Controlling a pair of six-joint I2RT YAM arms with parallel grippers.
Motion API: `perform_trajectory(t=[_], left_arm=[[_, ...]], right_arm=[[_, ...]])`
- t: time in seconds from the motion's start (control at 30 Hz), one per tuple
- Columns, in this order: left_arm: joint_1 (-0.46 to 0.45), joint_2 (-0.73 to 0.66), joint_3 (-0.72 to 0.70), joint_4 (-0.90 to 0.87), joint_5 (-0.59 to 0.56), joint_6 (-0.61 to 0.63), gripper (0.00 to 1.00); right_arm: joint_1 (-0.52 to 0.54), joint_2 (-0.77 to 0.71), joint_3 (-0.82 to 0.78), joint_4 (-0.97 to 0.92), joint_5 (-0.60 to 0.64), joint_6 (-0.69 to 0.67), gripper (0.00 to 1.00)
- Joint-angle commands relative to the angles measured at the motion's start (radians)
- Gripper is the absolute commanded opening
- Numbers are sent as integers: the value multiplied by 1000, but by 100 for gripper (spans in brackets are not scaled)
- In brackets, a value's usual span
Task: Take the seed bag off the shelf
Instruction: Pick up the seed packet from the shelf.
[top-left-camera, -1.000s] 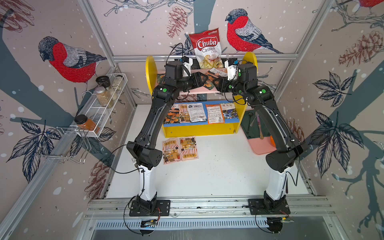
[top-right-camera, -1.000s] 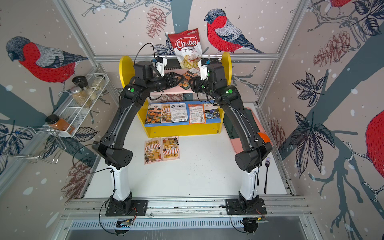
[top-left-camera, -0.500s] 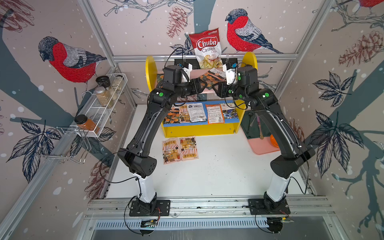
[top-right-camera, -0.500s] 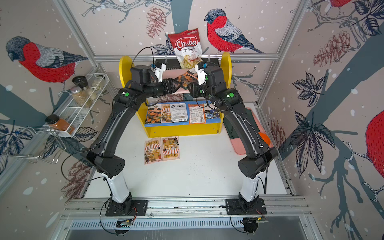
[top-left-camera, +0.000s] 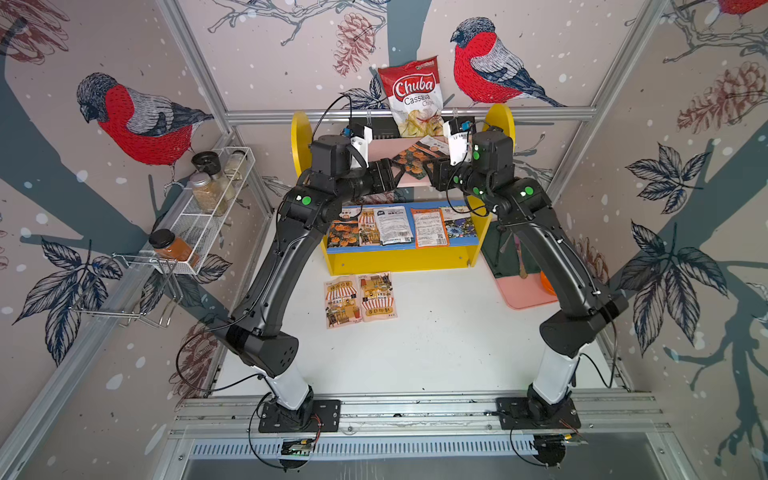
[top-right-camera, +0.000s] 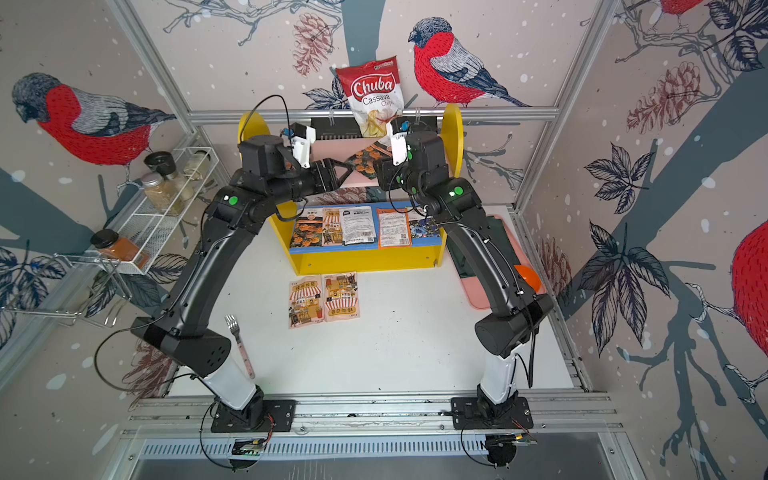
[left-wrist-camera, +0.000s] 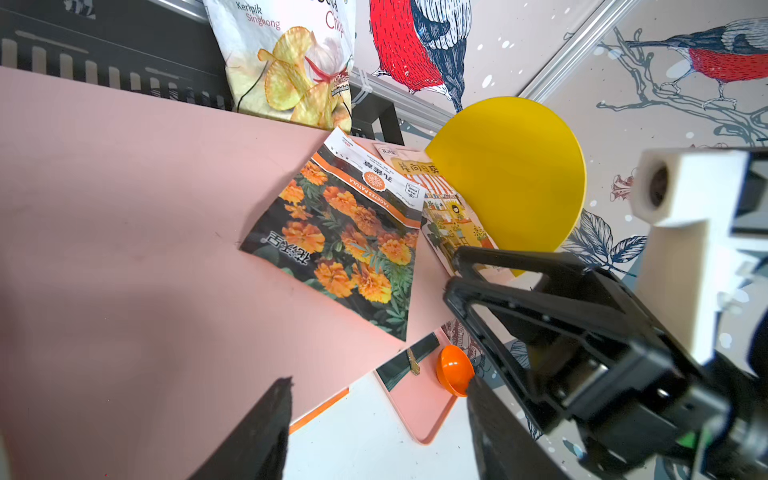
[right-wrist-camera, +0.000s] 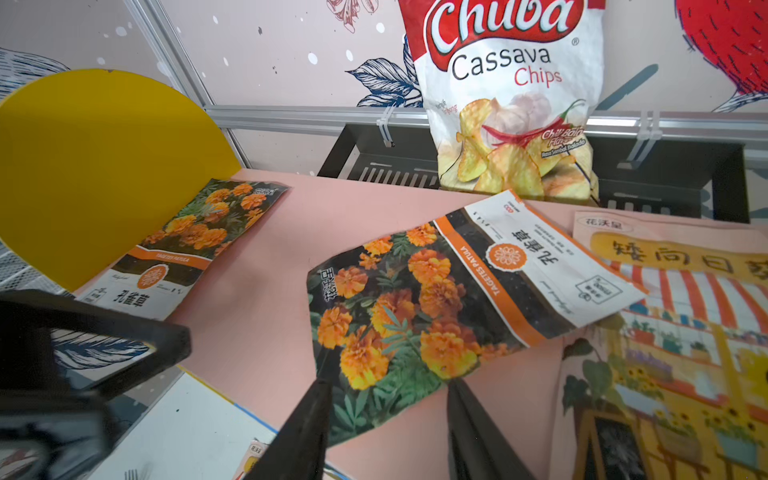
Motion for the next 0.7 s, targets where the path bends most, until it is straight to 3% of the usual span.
perform_trajectory(t=[0.0, 0.13, 0.37, 0.67], left_arm=[[6, -28, -31, 66, -23, 25, 70], [8, -64, -85, 69, -30, 31, 74], [8, -113, -148, 82, -29, 44, 97], [10, -143, -192, 102, -33, 50, 97]], right_arm=[[7, 47, 41, 67, 89, -83, 51], [10, 118, 94, 68, 149, -130, 54], [20, 164, 127, 101, 190, -185, 55], [20, 160, 168, 19, 161, -205, 55]])
